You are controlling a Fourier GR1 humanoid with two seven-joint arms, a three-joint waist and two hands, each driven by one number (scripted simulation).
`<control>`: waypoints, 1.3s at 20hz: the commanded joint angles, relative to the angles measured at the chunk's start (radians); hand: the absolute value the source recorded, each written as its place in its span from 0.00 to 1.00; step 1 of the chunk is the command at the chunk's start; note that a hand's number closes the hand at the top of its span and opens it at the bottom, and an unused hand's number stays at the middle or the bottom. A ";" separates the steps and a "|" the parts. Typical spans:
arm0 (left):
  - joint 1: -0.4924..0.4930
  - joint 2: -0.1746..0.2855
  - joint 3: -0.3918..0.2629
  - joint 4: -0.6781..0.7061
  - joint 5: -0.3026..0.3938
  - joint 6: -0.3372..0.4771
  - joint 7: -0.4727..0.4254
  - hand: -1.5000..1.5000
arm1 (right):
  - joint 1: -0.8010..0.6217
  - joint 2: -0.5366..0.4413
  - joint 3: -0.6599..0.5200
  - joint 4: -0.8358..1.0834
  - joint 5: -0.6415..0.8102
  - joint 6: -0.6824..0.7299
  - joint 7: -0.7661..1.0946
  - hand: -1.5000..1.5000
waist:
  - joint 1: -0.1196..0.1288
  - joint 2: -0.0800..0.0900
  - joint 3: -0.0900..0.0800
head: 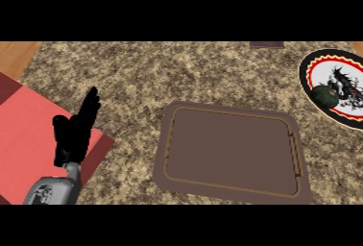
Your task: Pick the squash from the tray and place it in the plate
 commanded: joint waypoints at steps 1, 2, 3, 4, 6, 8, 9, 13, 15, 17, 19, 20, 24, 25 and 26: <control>0.028 -0.023 -0.018 0.037 0.006 -0.006 0.029 0.50 | 0.041 0.015 0.011 -0.005 0.015 0.018 -0.090 0.00 | 0.001 0.008 -0.008; 0.057 -0.009 -0.022 0.024 -0.002 -0.015 0.019 0.50 | 0.041 0.005 0.005 0.000 0.009 0.018 -0.083 0.00 | 0.006 0.006 -0.008; 0.054 -0.012 -0.021 0.021 0.006 -0.020 0.030 0.50 | 0.025 -0.018 0.010 0.003 0.016 0.024 -0.049 0.00 | 0.010 0.007 -0.008; 0.065 -0.011 -0.024 0.029 0.003 -0.022 0.032 0.50 | 0.040 0.013 0.008 0.001 0.013 0.000 -0.074 0.00 | 0.007 0.006 -0.008; 0.059 -0.019 -0.014 0.040 0.014 -0.028 -0.001 0.50 | 0.044 -0.001 0.007 0.006 0.013 0.009 -0.071 0.00 | 0.004 0.006 -0.009; 0.051 -0.028 -0.033 0.033 -0.001 -0.021 0.032 0.50 | 0.048 0.009 0.006 0.004 0.013 -0.016 -0.079 0.00 | 0.008 0.008 -0.007; 0.061 -0.051 -0.036 0.066 -0.005 -0.010 -0.019 0.50 | 0.036 -0.019 0.014 -0.002 0.023 -0.007 -0.063 0.00 | 0.006 0.012 -0.008; 0.053 -0.033 -0.020 0.052 0.005 -0.024 0.017 0.50 | 0.055 -0.019 0.004 0.008 0.016 -0.031 -0.074 0.00 | 0.010 0.014 -0.006; 0.031 -0.021 -0.014 0.027 -0.003 -0.019 0.050 0.50 | 0.075 -0.017 0.012 0.011 0.027 -0.051 -0.081 0.00 | 0.007 0.009 -0.006; 0.071 -0.027 -0.019 0.042 -0.008 -0.024 -0.011 0.50 | 0.051 -0.063 0.002 0.017 0.019 -0.024 -0.046 0.00 | 0.018 0.013 -0.007; 0.045 -0.037 -0.010 0.056 -0.001 -0.019 0.003 0.50 | 0.085 -0.038 0.008 0.013 0.026 -0.051 -0.090 0.00 | 0.004 0.012 -0.006; 0.030 -0.045 -0.022 0.036 -0.016 -0.004 0.015 0.50 | 0.078 -0.041 -0.003 0.021 0.018 -0.072 -0.070 0.00 | 0.011 0.014 -0.004; 0.036 -0.041 -0.019 0.033 -0.004 -0.022 0.026 0.50 | 0.100 -0.087 -0.011 0.023 0.014 -0.055 -0.087 0.00 | 0.008 0.016 -0.003; 0.031 -0.015 -0.008 0.022 -0.002 -0.038 0.035 0.50 | 0.111 -0.049 -0.011 0.029 0.013 -0.082 -0.093 0.00 | 0.011 0.013 -0.003; 0.029 -0.037 -0.024 0.046 -0.019 -0.024 0.016 0.50 | 0.090 -0.047 -0.016 0.030 0.009 -0.098 -0.067 0.00 | 0.012 0.017 -0.004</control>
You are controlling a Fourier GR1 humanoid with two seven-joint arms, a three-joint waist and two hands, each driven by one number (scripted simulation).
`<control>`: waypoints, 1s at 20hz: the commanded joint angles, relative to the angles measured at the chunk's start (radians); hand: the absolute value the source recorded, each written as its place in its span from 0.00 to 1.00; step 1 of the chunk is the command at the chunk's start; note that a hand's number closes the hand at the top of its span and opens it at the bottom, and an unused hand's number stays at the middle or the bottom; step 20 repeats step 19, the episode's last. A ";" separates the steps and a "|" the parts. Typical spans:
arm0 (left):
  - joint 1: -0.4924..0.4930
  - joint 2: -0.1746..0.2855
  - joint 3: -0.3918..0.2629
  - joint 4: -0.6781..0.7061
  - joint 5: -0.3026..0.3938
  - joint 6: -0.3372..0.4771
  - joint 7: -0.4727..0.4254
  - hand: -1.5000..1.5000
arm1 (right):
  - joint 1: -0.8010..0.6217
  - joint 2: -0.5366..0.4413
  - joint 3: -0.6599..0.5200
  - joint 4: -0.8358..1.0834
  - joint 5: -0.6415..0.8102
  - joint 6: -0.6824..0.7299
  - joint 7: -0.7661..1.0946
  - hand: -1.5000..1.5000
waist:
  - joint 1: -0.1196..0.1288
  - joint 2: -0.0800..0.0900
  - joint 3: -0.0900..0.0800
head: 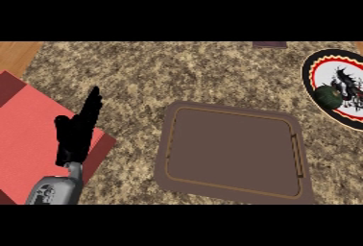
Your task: Pick the squash from the tray and place it in the plate
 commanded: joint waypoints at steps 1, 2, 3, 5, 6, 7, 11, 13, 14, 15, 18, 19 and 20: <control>0.047 -0.006 0.001 0.045 0.030 -0.032 -0.006 0.50 | -0.004 -0.028 -0.021 0.008 -0.016 0.032 -0.021 0.00 | 0.007 0.011 -0.008; 0.057 -0.024 -0.026 0.041 0.007 -0.017 -0.002 0.50 | 0.021 -0.044 -0.025 0.011 -0.020 0.048 -0.043 0.00 | -0.003 0.010 -0.007; 0.065 -0.027 -0.024 0.045 -0.015 0.009 0.001 0.50 | 0.019 -0.033 -0.026 0.015 -0.020 0.034 -0.032 0.00 | 0.001 0.009 -0.007; 0.044 -0.030 -0.021 0.037 0.014 -0.016 0.018 0.50 | 0.022 -0.031 -0.025 0.014 -0.017 0.022 -0.028 0.00 | 0.002 0.010 -0.007; 0.048 -0.012 0.001 0.044 0.017 -0.018 0.002 0.50 | 0.023 -0.041 -0.034 0.017 -0.027 0.035 -0.031 0.00 | 0.004 0.012 -0.007; 0.008 -0.029 -0.012 0.052 0.001 -0.001 0.024 0.50 | 0.009 -0.042 -0.040 0.013 -0.032 0.022 -0.020 0.00 | -0.006 0.012 -0.007; 0.047 -0.023 -0.018 0.026 -0.003 -0.006 0.031 0.50 | 0.035 -0.060 -0.065 0.028 -0.051 -0.008 -0.016 0.00 | 0.002 0.009 -0.006; 0.033 -0.007 -0.002 0.035 0.008 -0.023 0.032 0.50 | 0.030 -0.057 -0.062 0.027 -0.047 -0.025 -0.005 0.00 | 0.010 0.014 -0.005; 0.043 -0.024 -0.019 0.035 -0.006 -0.011 0.021 0.50 | 0.037 -0.047 -0.062 0.025 -0.046 -0.031 -0.017 0.00 | 0.005 0.011 -0.006; 0.030 -0.012 0.004 0.026 0.004 -0.008 0.037 0.50 | 0.058 -0.072 -0.064 0.025 -0.047 -0.016 -0.036 0.00 | 0.001 0.014 -0.004; 0.043 -0.048 -0.035 0.014 -0.001 -0.007 0.042 0.50 | 0.039 -0.070 -0.063 0.028 -0.043 -0.037 0.000 0.00 | 0.014 0.012 -0.005; 0.041 -0.009 0.000 0.034 0.007 -0.024 0.021 0.50 | 0.062 -0.061 -0.055 0.024 -0.034 -0.063 -0.024 0.00 | 0.014 0.018 -0.004; 0.041 -0.009 0.000 0.034 0.007 -0.024 0.021 0.50 | 0.062 -0.061 -0.055 0.024 -0.034 -0.063 -0.024 0.00 | 0.014 0.018 -0.004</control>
